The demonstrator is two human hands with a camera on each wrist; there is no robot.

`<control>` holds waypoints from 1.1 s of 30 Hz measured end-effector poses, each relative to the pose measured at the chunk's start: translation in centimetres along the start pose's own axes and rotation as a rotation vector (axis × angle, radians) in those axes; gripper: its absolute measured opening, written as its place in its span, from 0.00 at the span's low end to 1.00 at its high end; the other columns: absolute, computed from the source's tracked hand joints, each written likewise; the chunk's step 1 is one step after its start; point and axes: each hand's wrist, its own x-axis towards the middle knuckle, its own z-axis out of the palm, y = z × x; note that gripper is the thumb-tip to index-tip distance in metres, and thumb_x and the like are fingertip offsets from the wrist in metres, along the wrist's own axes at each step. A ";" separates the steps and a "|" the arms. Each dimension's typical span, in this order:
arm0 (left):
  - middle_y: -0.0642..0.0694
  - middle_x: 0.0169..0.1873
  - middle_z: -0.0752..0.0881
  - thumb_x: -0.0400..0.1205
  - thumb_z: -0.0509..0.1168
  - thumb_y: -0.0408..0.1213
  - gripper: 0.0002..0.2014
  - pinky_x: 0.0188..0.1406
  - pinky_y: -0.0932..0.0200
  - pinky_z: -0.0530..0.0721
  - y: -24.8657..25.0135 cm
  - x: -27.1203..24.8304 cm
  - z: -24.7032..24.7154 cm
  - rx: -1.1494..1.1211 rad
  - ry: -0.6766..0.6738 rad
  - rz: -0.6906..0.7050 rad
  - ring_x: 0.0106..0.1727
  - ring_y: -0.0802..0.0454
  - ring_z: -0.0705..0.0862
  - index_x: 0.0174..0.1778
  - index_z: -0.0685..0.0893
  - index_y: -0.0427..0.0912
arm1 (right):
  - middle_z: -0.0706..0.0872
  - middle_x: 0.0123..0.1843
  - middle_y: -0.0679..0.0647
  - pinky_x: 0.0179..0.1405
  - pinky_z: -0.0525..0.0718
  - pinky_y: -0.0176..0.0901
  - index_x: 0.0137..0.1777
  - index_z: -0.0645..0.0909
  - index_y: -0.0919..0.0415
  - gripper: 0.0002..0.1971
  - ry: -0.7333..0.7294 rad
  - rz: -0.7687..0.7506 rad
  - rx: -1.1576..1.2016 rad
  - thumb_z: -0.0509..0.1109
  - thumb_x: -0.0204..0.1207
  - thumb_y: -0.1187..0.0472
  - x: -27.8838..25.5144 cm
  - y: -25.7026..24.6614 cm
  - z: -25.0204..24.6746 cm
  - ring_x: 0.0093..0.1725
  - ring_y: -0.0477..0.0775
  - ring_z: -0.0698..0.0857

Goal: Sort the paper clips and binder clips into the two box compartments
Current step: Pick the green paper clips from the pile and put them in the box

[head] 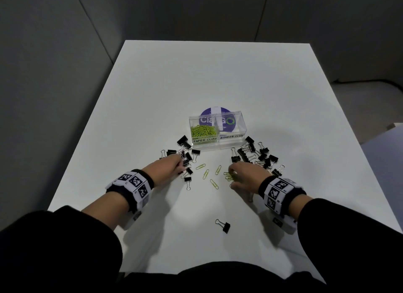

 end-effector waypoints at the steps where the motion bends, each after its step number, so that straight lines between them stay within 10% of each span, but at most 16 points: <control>1: 0.49 0.36 0.74 0.86 0.54 0.40 0.13 0.33 0.58 0.66 0.6 0.3 0.0 -0.017 0.008 0.024 0.35 0.51 0.69 0.34 0.65 0.49 | 0.79 0.60 0.54 0.50 0.77 0.45 0.61 0.73 0.56 0.19 0.002 -0.001 -0.011 0.68 0.74 0.49 0.1 -0.1 -0.1 0.58 0.56 0.80; 10: 0.48 0.37 0.79 0.87 0.50 0.34 0.13 0.41 0.58 0.75 4.0 3.4 1.0 -0.111 -0.065 0.023 0.37 0.50 0.77 0.63 0.75 0.40 | 0.77 0.60 0.60 0.48 0.77 0.47 0.58 0.76 0.66 0.13 -0.021 -0.054 -0.098 0.61 0.81 0.57 0.9 -0.9 -0.3 0.55 0.61 0.80; 15: 0.41 0.41 0.83 0.85 0.51 0.30 0.13 0.42 0.59 0.76 4.3 4.0 0.7 -0.172 -0.029 -0.019 0.39 0.48 0.80 0.54 0.81 0.34 | 0.74 0.61 0.63 0.44 0.77 0.52 0.61 0.72 0.68 0.12 -0.047 -0.116 -0.222 0.54 0.83 0.62 1.1 -1.1 0.0 0.53 0.65 0.81; 22: 0.44 0.52 0.82 0.77 0.67 0.52 0.21 0.49 0.53 0.78 4.2 4.9 1.4 0.169 -0.025 -0.034 0.52 0.45 0.82 0.54 0.79 0.38 | 0.77 0.59 0.65 0.49 0.78 0.54 0.60 0.71 0.68 0.10 -0.099 -0.094 -0.172 0.53 0.83 0.67 1.5 -0.9 0.4 0.54 0.65 0.80; 28: 0.39 0.55 0.82 0.81 0.64 0.40 0.12 0.52 0.52 0.80 4.6 5.4 2.1 0.133 -0.070 -0.032 0.53 0.42 0.83 0.52 0.82 0.35 | 0.78 0.44 0.60 0.40 0.69 0.43 0.47 0.71 0.62 0.03 -0.015 -0.034 0.093 0.58 0.80 0.63 1.2 -0.6 -1.3 0.41 0.55 0.75; 33: 0.39 0.56 0.79 0.82 0.61 0.36 0.08 0.55 0.53 0.78 4.7 5.0 2.3 0.151 -0.088 0.040 0.54 0.43 0.81 0.51 0.81 0.36 | 0.84 0.48 0.61 0.44 0.73 0.44 0.63 0.73 0.62 0.12 0.059 0.061 0.247 0.61 0.80 0.62 0.6 1.2 -2.5 0.44 0.58 0.78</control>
